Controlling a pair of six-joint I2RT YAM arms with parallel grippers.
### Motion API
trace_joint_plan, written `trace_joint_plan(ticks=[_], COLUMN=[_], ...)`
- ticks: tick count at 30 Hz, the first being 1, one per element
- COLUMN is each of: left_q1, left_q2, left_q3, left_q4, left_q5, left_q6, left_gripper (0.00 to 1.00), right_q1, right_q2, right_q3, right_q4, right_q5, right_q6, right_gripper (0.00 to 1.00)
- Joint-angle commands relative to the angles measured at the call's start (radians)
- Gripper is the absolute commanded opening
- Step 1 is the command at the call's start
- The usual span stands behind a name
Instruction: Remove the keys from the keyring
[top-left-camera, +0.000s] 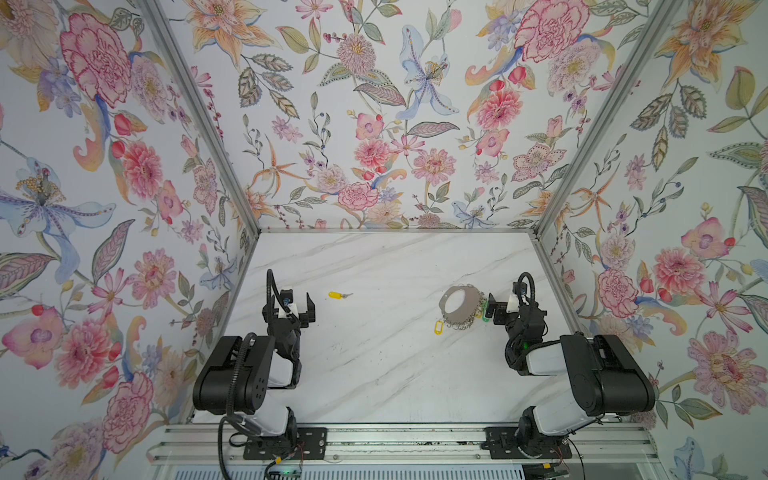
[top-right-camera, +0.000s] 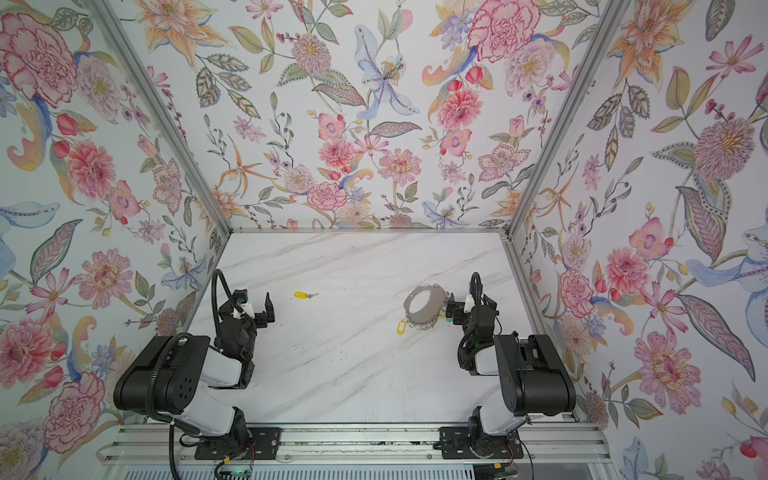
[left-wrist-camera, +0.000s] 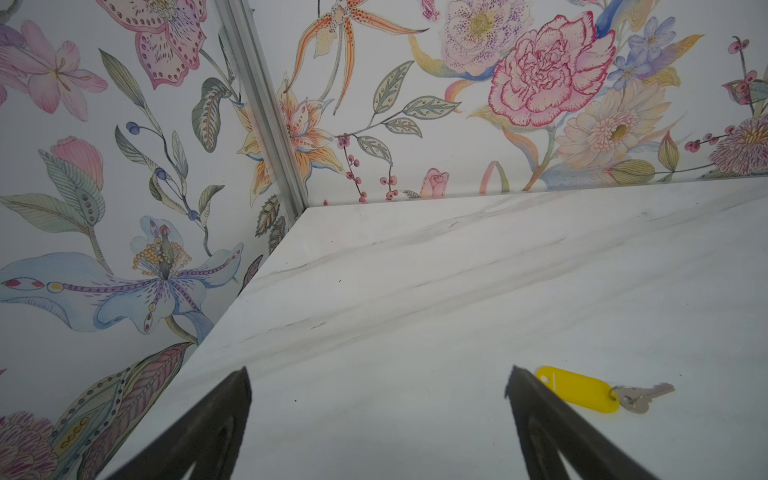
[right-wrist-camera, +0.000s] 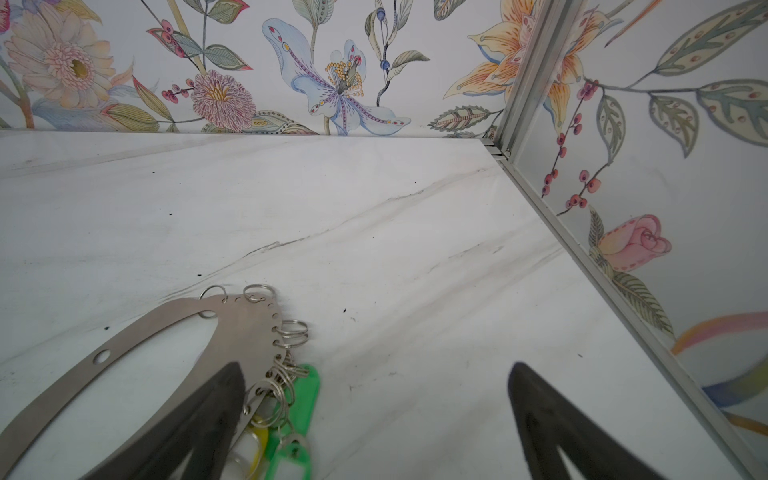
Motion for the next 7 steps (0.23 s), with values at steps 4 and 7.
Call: trace_joint_plan(ticks=[4, 7], left_q1=[-0.001, -0.001], left_q2=[-0.011, -0.011], left_q3=[0.004, 0.003], left_q4=[0.011, 0.012], left_q5=[0.012, 0.011], left_q6=[0.017, 0.017], left_gripper=[0.99, 0.99], right_q1=[-0.001, -0.001], right_q2=[-0.01, -0.013], right_q3=[0.007, 0.006], right_q4=[0.002, 0.004], right_q5=[-0.009, -0.009], right_q6=[0.003, 0.003], right_gripper=[0.99, 0.99])
